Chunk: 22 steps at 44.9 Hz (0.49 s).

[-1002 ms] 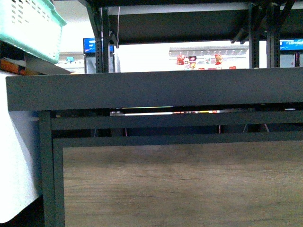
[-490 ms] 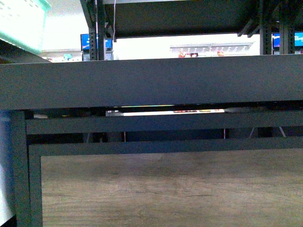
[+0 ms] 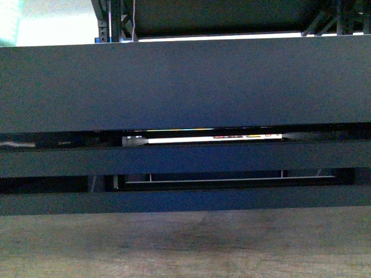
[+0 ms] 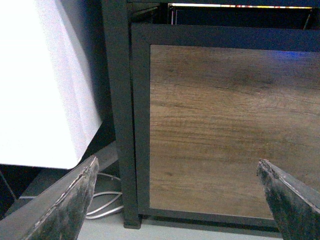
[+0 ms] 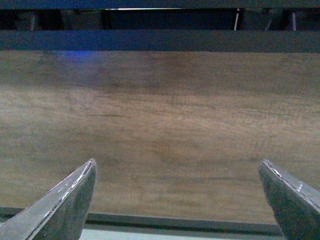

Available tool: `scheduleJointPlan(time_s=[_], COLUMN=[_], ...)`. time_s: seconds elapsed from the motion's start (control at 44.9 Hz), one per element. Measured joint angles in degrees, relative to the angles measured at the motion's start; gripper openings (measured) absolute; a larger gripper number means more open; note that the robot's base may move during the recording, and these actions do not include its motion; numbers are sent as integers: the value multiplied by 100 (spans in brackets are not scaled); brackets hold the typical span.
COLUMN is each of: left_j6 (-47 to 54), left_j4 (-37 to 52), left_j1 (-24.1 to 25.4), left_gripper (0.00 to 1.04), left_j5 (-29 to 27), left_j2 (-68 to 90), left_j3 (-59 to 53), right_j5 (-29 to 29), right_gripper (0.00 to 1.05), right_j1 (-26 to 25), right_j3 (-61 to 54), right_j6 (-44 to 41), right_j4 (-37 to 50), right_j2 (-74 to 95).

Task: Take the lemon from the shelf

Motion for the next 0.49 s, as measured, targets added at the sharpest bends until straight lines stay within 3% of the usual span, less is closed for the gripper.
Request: scheduleJointPlan(time_s=[0.49], left_j6=[0], left_j4=[0], left_j1=[0], left_gripper=[97], left_j5=[-2], left_j2=[0], left_j3=[0], right_j5=[4], right_gripper=[97], right_j1=[0], right_j3=[0], right_j6=[0], right_j4=[-2], right_j2=[9])
